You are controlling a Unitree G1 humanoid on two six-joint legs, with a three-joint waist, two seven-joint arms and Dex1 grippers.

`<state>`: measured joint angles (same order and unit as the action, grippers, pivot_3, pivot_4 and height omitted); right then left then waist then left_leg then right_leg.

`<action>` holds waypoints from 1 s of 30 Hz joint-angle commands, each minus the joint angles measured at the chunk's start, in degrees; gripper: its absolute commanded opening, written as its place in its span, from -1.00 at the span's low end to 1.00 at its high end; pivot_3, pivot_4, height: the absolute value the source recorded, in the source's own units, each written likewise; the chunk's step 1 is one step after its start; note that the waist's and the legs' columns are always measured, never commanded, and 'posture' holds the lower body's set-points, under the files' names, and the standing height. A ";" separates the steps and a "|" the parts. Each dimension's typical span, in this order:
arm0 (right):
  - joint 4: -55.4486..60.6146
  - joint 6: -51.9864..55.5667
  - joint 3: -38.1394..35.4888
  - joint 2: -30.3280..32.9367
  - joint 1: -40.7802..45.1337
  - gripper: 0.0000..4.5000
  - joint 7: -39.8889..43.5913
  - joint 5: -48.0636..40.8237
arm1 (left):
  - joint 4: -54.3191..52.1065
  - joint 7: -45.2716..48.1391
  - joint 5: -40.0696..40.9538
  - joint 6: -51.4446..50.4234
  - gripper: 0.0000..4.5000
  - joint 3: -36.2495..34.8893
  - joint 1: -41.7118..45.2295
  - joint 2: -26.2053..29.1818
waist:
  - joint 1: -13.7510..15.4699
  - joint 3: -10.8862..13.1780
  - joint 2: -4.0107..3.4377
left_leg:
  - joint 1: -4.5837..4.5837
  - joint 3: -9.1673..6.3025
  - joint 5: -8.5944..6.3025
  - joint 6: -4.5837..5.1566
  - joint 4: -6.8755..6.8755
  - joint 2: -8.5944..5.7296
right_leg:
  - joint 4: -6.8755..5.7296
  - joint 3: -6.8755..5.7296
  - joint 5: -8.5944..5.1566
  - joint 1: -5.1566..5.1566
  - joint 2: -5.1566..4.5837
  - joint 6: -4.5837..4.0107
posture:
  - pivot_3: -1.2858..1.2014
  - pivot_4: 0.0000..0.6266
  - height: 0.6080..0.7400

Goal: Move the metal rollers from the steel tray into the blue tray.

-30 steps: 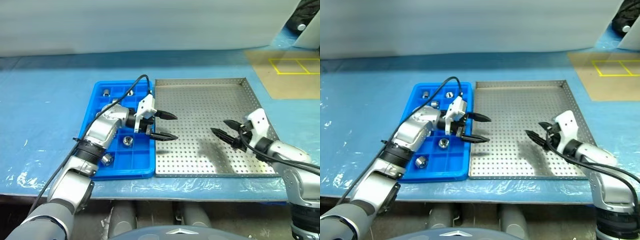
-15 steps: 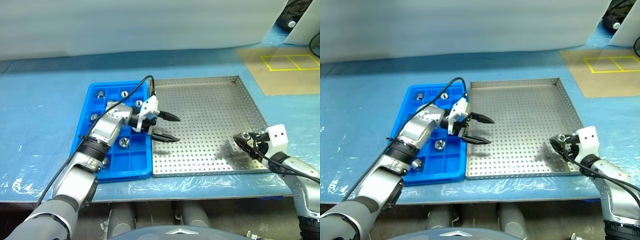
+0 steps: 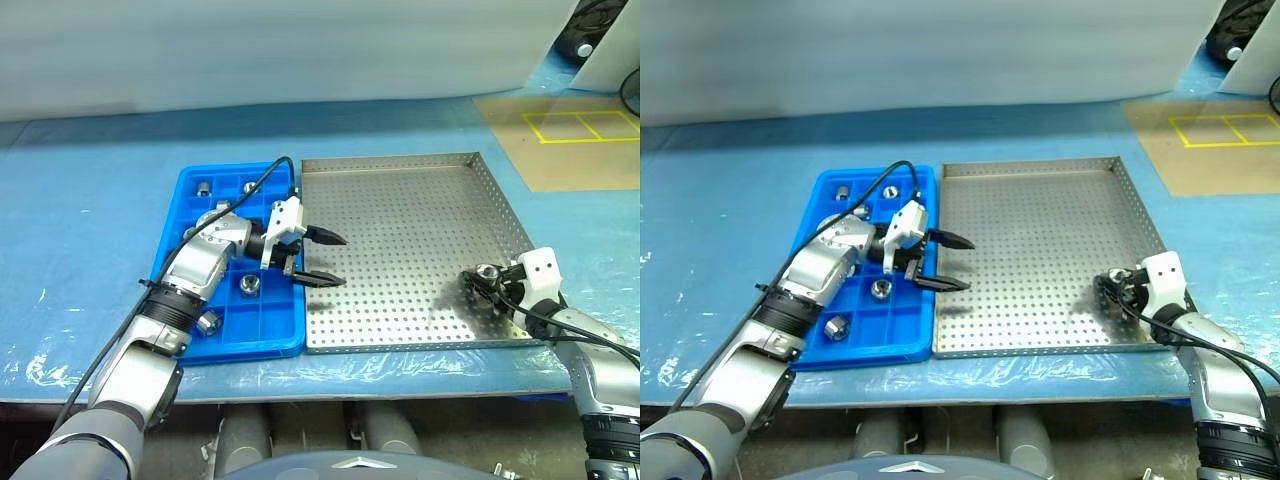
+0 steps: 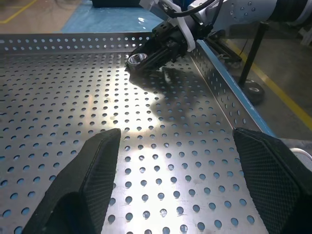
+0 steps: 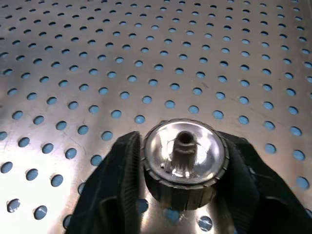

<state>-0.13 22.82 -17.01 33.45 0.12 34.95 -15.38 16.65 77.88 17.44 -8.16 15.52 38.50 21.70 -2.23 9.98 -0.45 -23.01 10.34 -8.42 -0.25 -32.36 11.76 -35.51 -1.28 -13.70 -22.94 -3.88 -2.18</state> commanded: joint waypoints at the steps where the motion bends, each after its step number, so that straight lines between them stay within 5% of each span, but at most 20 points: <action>1: 1.69 0.05 1.39 0.12 0.57 -0.26 1.62 -1.13 | -2.16 -0.83 0.27 -0.14 0.72 -2.30 0.16 1.54 | 0.02 0.00 0.00 | 0.00 0.00 0.00 0.00 0.00 0.00 | 0.00 0.00 0.00 0.00 0.00 0.00 | -0.24 -0.52 1.00; 12: 11.75 9.45 11.69 0.15 13.74 -0.26 8.21 -6.58 | -5.50 -3.29 0.75 -2.05 0.72 -5.85 -2.33 7.68 | 0.07 0.02 -0.05 | 0.03 -0.02 0.02 -0.04 0.02 0.02 | -0.18 -0.01 0.00 -0.12 0.02 -0.02 | -0.14 -0.52 1.00; 20: 12.12 15.74 23.15 -0.68 25.95 -0.26 20.78 -12.06 | -18.51 -7.09 4.41 -9.87 0.72 -11.63 -9.88 14.81 | 4.02 0.01 -0.06 | -0.01 -0.05 0.04 -0.07 0.18 0.07 | -0.14 -0.10 -0.03 -0.17 -0.06 -0.08 | 0.04 -0.52 1.00; 30: 1.65 8.98 40.02 -2.96 32.83 -0.26 39.35 -6.83 | -44.00 -17.50 12.76 -23.54 0.72 -26.90 -33.01 23.71 | 9.33 0.05 -0.03 | -0.15 -0.09 0.09 -0.19 0.24 0.02 | -0.21 -0.30 -0.05 -0.28 -0.31 -0.09 | 0.29 -0.52 1.00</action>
<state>2.32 34.49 21.45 31.55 31.57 71.94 -22.79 -22.15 62.13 27.86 -29.99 -7.98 7.12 44.46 7.10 10.03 -0.48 -23.10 10.23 -8.31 -0.46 -32.13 11.78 -35.76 -1.57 -13.75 -23.19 -4.20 -2.27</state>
